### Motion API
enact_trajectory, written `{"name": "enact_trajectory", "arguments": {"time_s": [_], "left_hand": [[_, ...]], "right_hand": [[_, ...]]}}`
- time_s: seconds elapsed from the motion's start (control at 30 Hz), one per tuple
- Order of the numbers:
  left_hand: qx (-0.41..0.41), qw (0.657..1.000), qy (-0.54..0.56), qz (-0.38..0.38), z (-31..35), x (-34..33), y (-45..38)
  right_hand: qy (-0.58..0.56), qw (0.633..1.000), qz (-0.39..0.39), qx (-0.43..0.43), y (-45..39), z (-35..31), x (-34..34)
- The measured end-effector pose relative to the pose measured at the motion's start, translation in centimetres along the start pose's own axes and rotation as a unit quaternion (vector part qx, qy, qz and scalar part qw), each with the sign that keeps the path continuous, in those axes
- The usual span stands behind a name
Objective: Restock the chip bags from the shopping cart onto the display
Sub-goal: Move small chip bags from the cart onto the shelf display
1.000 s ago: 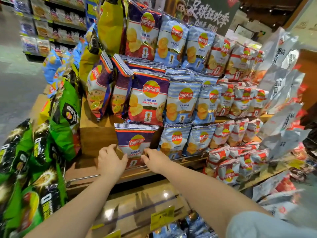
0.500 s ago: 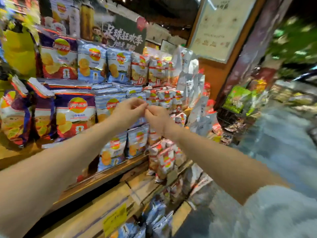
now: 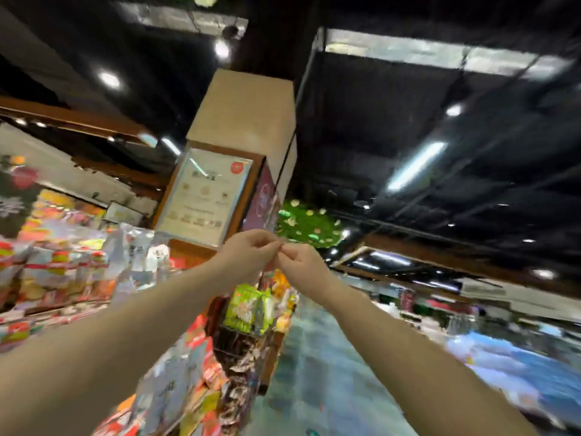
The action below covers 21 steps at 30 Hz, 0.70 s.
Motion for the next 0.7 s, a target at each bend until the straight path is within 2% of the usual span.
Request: {"name": "enact_trajectory", "arguments": {"time_s": [0.07, 0.17, 0.3, 0.47, 0.6, 0.7], "left_hand": [[-0.020, 0.998, 0.006, -0.056, 2.7, -4.8, -1.4], [-0.058, 0.994, 0.005, -0.088, 6.3, -10.4, -2.0], [-0.052, 0.990, 0.035, -0.125, 7.1, -17.1, -2.4], [-0.024, 0.986, 0.082, -0.140, 6.4, -25.4, -1.5], [0.005, 0.976, 0.129, -0.176, 5.0, -31.9, 0.0], [0.033, 0.965, 0.158, -0.206, 3.4, -36.8, 1.8]], "right_hand": [[0.004, 0.999, 0.033, -0.032, 1.6, 2.5, 4.9], [0.061, 0.995, 0.040, -0.062, 4.1, 5.5, 10.5], [0.099, 0.990, 0.051, -0.092, 7.9, 8.9, 15.2], [0.147, 0.978, 0.029, -0.145, 12.7, 13.8, 18.1], [0.139, 0.970, -0.006, -0.197, 17.3, 17.6, 19.6], [0.117, 0.963, -0.003, -0.241, 20.7, 21.9, 19.7]]}}
Point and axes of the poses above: each hand's wrist, its own y-axis away from the middle knuckle, its own x-axis out of the back of the hand, z = x × y, the point moved 5 cm from there along -y, towards the middle knuckle, and after that the axes turned 6 degrees about -z, right-handed, at the moved point
